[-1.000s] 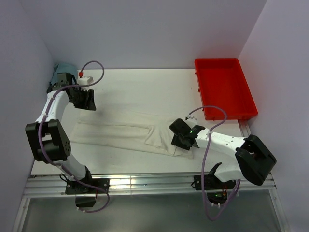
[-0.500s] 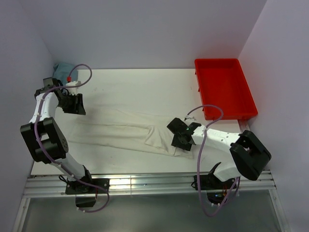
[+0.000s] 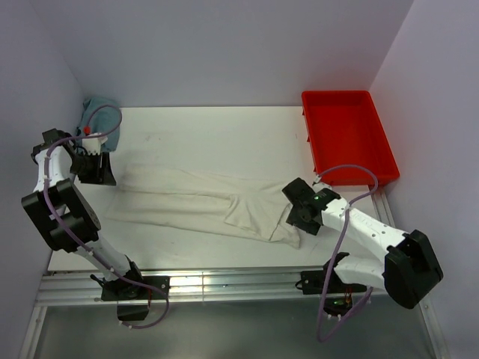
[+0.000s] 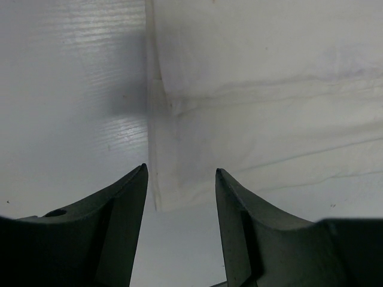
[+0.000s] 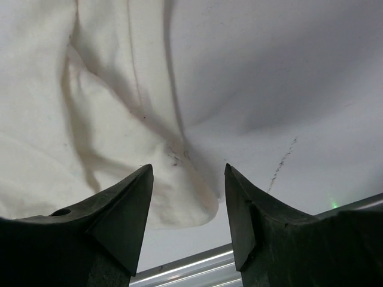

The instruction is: Roll the t-shirts

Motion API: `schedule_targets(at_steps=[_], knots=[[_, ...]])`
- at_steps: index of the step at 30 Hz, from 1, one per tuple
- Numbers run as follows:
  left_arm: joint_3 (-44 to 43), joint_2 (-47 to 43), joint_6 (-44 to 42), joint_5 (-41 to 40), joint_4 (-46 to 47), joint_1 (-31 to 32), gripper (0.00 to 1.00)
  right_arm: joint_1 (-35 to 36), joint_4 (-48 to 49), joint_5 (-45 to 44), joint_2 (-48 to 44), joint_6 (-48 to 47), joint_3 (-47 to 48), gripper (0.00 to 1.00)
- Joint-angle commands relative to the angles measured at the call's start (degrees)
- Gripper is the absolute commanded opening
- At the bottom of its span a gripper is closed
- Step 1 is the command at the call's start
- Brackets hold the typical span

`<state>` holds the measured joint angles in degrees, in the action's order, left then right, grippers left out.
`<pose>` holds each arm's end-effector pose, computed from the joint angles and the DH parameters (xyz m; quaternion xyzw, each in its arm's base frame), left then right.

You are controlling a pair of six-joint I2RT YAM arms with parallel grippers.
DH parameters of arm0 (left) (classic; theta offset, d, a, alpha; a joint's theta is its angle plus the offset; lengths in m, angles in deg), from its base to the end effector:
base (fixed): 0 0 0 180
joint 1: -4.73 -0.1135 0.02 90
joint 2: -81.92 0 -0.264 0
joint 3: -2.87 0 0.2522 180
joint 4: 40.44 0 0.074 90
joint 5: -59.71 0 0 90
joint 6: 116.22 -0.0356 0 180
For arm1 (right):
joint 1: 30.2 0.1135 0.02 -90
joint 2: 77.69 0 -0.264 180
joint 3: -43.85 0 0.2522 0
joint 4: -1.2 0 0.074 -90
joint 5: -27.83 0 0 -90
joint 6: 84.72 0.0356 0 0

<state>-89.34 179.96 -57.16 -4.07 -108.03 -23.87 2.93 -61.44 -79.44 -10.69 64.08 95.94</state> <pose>0.3043 0.1480 0.2478 0.0524 0.9629 -0.1251 0.2333 0.1597 0.0916 0.1862 0.2342 0.9547 -0.0267 0.1818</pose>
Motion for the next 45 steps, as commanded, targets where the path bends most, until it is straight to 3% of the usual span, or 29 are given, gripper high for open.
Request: schedule_targets(at_steps=[1,5,9,16,24,30,34,37,38,39,42,45], knots=[[-2.14,-0.74,-3.16,3.31,-2.16,-0.32,0.55,-0.34,0.54,-0.56,-3.79,-0.89,0.87,0.6],[-1.97,-1.71,-4.48,4.72,-2.87,-0.4,0.56,-3.31,6.66,1.97,-8.28,-0.27,-2.02,0.69],[-1.53,-1.71,-5.53,6.74,-3.48,-0.49,0.56,-7.09,14.94,6.1,-11.45,0.52,-7.98,0.84],[-1.09,-1.54,-8.61,9.37,-4.89,-2.24,0.56,-7.99,24.88,10.86,-4.69,0.96,-9.58,0.88],[-0.03,-1.89,-11.16,12.19,-6.91,-3.3,0.56,-7.2,31.65,11.74,-4.34,4.03,-12.57,0.89],[-0.29,-2.41,-12.04,13.07,-7.79,-3.3,0.56,-4.65,25.7,7.71,2.86,2.02,-4.59,0.87],[-0.03,-2.68,-12.3,13.07,-7.96,-3.3,0.56,-2.37,17.18,4.28,10.05,0.96,1.65,0.68],[0.06,-2.59,-12.92,12.98,-8.49,-3.39,0.56,-0.08,10.6,1.2,14.36,0.87,5.61,0.39],[-0.03,-2.5,-12.92,12.98,-8.67,-3.31,0.56,0.53,8.82,-0.2,15.17,1.05,7.19,0.19],[-0.12,-2.5,-13.01,12.98,-8.67,-3.3,0.56,1.06,6.98,-1.17,16.57,1.74,7.9,0.11],[-0.47,-2.24,-13.01,12.81,-8.93,-3.31,0.56,3.08,0.82,-3.11,17.55,2.8,9.13,0.01],[-0.82,-1.8,-13.09,12.45,-8.93,-3.39,0.56,3.88,-4.89,-5.12,17.02,4.9,9.31,0.01]])
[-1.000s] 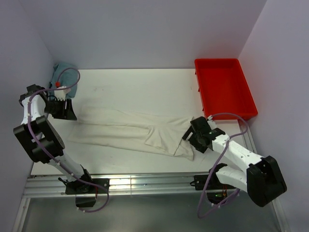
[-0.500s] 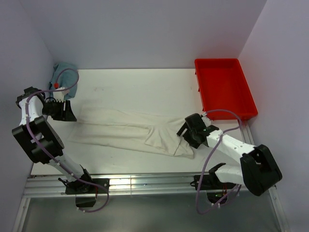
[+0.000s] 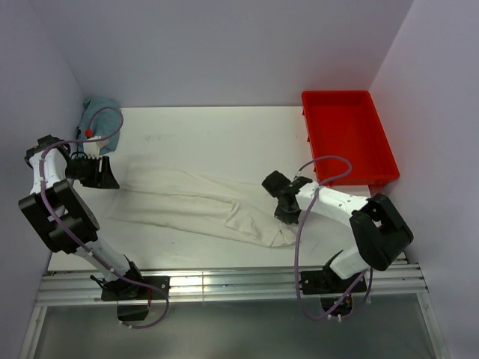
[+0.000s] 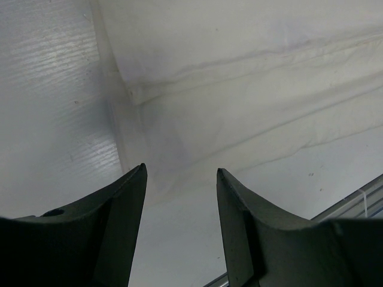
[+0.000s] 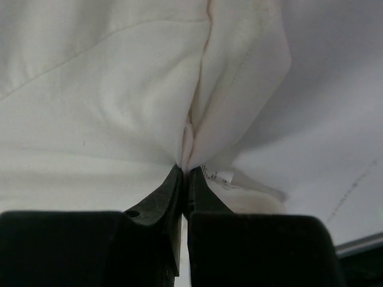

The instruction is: Roll the t-shirts

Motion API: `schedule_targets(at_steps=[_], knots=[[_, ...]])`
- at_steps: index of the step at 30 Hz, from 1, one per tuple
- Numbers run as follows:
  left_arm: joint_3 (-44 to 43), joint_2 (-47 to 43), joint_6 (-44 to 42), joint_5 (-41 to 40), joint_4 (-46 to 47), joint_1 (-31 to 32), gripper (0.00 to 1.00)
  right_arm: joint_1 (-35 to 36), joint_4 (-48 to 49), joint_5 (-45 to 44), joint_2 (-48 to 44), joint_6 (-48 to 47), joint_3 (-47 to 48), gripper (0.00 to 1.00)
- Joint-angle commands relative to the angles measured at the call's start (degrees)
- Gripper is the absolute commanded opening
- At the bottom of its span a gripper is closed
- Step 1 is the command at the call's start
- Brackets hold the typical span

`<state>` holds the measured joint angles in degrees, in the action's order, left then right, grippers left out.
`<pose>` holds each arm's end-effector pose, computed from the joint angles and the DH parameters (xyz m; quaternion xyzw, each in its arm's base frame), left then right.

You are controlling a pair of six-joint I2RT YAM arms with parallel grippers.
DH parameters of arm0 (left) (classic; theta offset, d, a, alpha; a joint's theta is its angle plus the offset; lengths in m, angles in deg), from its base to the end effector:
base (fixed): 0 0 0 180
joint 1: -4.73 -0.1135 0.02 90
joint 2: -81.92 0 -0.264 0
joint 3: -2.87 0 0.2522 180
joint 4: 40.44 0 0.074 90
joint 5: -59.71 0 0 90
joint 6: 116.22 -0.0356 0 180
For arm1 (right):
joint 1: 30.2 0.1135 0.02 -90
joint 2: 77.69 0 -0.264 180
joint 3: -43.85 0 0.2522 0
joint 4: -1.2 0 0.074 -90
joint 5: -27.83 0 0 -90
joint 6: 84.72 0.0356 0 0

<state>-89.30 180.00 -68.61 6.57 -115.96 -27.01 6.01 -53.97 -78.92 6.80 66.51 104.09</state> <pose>0.2861 0.1519 0.2476 0.1113 0.9398 -0.2088 0.2466 0.2033 0.1361 0.1664 0.2265 0.9588 -0.0271 0.1692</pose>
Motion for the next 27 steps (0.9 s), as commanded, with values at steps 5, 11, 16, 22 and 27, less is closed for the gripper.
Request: schedule_targets(at_steps=[5,11,16,22,27], knots=[[-0.52,-1.32,-1.99,1.02,-1.09,-0.16,0.56,-0.51,-18.53,-8.12,-1.61,3.54,2.29,0.03],[0.8,-1.84,-3.05,0.32,-1.09,-0.16,0.56,-6.23,-20.03,-11.28,1.11,-0.32,4.76,0.05],[2.38,-2.19,-3.93,-1.09,-1.09,-0.16,0.57,-13.26,-16.7,-11.99,0.24,-4.89,2.31,0.07],[2.48,-0.27,-6.29,-0.83,-3.36,-0.16,0.58,-16.34,-11.61,-8.49,-2.74,-8.05,0.46,0.33],[-2.09,3.07,-7.44,4.17,-6.35,-0.16,0.6,-15.11,-6.5,-3.03,-13.1,-7.88,-2.7,0.62]])
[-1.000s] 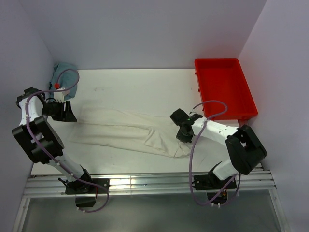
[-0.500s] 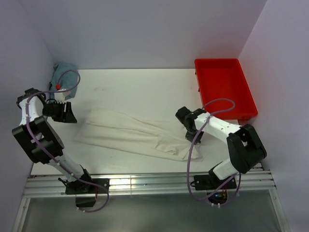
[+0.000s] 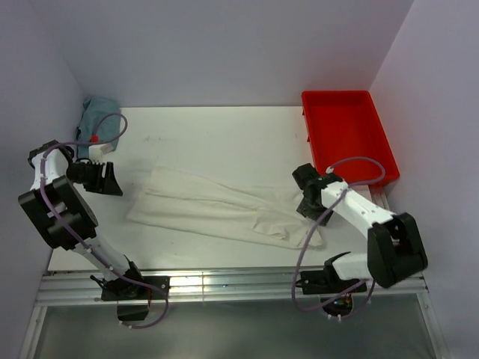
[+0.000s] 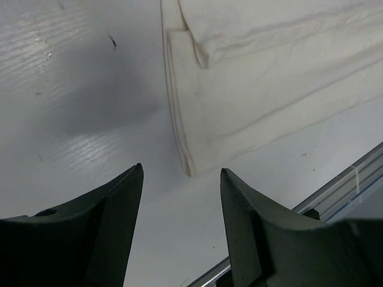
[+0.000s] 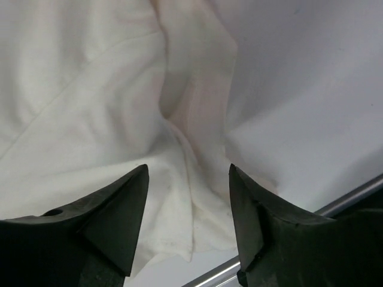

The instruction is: Roll the t-shirts

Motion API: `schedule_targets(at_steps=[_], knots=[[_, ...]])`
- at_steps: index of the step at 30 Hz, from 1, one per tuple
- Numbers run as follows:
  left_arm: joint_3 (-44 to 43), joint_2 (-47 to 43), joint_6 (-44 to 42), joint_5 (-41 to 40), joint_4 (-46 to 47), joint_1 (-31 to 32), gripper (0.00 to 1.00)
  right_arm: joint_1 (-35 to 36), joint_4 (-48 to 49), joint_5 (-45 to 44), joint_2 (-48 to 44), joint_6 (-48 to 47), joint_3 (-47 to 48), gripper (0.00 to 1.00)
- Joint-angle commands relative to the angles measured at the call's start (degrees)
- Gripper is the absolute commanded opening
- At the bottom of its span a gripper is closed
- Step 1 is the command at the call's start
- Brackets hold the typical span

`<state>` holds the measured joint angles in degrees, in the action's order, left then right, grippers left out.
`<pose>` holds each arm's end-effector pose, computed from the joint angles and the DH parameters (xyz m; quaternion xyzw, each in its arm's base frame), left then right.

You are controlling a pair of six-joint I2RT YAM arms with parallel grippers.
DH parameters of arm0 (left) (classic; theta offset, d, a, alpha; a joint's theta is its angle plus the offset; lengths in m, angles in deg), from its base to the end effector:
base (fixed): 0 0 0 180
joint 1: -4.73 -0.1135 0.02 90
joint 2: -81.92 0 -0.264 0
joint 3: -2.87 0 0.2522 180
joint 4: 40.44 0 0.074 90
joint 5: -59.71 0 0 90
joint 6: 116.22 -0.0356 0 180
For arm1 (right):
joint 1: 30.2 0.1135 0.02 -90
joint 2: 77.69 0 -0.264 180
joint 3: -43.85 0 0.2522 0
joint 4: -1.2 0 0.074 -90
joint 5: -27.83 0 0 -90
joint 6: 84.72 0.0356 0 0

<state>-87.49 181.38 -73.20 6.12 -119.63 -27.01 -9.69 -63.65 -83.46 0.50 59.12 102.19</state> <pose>0.2794 0.1480 0.2314 0.1306 0.9408 -0.2325 0.2091 0.2041 0.0626 0.1796 0.2897 0.9381 -0.1196 0.1477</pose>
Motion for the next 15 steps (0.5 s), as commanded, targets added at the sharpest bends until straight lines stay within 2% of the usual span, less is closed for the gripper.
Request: schedule_targets(at_steps=[1,5,7,8,9,13,15], knots=[[-4.95,3.18,-3.2,5.86,-4.08,-0.16,0.6,0.67,3.1,1.7,-8.48,-0.06,-1.33,0.64],[-11.99,7.84,-4.08,11.31,-7.6,1.51,0.62,3.9,1.17,1.0,-16.99,4.75,-1.16,0.65],[-14.18,9.78,-1.72,11.15,-5.78,3.44,0.62,6.72,-0.23,-0.48,-19.12,7.31,0.15,0.65],[-14.63,10.31,-0.75,10.54,-4.81,4.14,0.63,8.47,-0.15,-0.76,-20.0,10.55,0.86,0.65],[-15.15,11.53,0.56,10.18,-4.36,5.72,0.63,13.45,1.42,-0.76,-19.92,11.71,1.56,0.65],[-18.84,14.44,1.62,10.18,-4.01,9.15,0.65,25.52,5.38,-2.6,-13.61,16.81,9.02,0.63],[-21.03,16.72,1.89,9.65,-3.83,10.82,0.66,31.39,8.88,-3.22,-2.49,17.17,15.49,0.62]])
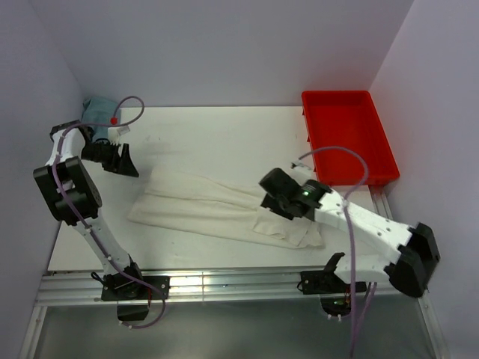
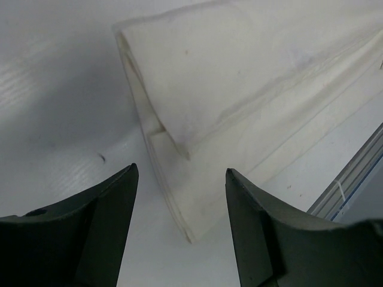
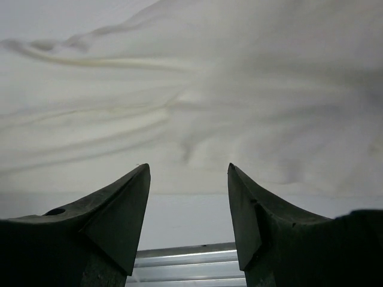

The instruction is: Roll the t-shirts

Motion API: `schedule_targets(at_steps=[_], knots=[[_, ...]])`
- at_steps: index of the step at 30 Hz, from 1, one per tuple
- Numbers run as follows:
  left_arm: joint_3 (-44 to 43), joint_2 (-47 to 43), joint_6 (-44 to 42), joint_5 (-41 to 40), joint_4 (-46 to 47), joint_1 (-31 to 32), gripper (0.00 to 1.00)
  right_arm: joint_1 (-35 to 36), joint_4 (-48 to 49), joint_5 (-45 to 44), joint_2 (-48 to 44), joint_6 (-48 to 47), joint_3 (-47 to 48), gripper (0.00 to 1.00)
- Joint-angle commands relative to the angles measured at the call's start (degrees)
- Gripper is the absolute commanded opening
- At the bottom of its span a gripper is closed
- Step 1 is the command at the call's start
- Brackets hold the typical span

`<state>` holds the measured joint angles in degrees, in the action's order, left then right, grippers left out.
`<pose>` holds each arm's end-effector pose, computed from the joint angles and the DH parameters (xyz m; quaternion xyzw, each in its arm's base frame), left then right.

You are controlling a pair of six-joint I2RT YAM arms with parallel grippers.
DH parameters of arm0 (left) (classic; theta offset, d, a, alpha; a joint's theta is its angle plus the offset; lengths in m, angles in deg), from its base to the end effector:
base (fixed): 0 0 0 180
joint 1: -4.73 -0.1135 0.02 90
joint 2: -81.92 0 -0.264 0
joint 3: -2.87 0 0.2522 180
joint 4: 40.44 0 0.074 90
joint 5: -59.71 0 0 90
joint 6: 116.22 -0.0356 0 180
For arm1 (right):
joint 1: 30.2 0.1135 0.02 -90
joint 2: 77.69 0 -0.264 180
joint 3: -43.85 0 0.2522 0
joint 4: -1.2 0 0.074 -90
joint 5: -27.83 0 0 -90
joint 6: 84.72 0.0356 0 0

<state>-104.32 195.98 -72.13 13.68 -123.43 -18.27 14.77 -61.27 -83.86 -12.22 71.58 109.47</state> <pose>0.3579 0.1250 0.2248 0.1846 0.9087 -0.3080 0.2127 0.1595 0.1408 0.2595 0.2207 0.9288 0.0908 0.2834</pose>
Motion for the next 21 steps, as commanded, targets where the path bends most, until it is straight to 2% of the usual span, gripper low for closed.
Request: schedule_targets(at_steps=[1,3,4,6,8,10,15,21], knots=[[-5.0,3.0,1.34,1.83,0.15,2.7,0.66,8.71,7.3,-3.18,10.29,4.71,10.96,0.62],[-6.58,5.37,2.4,1.48,0.67,4.01,0.66,11.53,8.54,-3.88,20.54,3.84,17.11,0.61],[-8.07,6.25,3.01,1.04,1.11,4.28,0.66,13.72,9.5,-3.45,27.53,2.27,23.75,0.61],[-10.01,8.97,3.2,0.77,0.34,4.98,0.66,15.4,8.9,-2.48,34.16,0.94,33.6,0.61],[-12.74,10.82,2.41,0.51,-1.33,5.69,0.67,16.55,8.37,-1.34,41.79,-0.82,38.65,0.61],[-13.18,12.41,1.44,-0.8,-2.14,6.92,0.66,16.55,7.57,-0.81,46.12,-1.61,42.88,0.61],[-10.46,12.41,4.07,-2.83,3.48,8.06,0.68,16.46,9.86,1.56,51.32,-3.55,49.28,0.6],[-11.6,15.31,4.25,-3.09,3.05,8.33,0.68,19.01,12.58,3.68,59.67,-6.27,59.74,0.58]])
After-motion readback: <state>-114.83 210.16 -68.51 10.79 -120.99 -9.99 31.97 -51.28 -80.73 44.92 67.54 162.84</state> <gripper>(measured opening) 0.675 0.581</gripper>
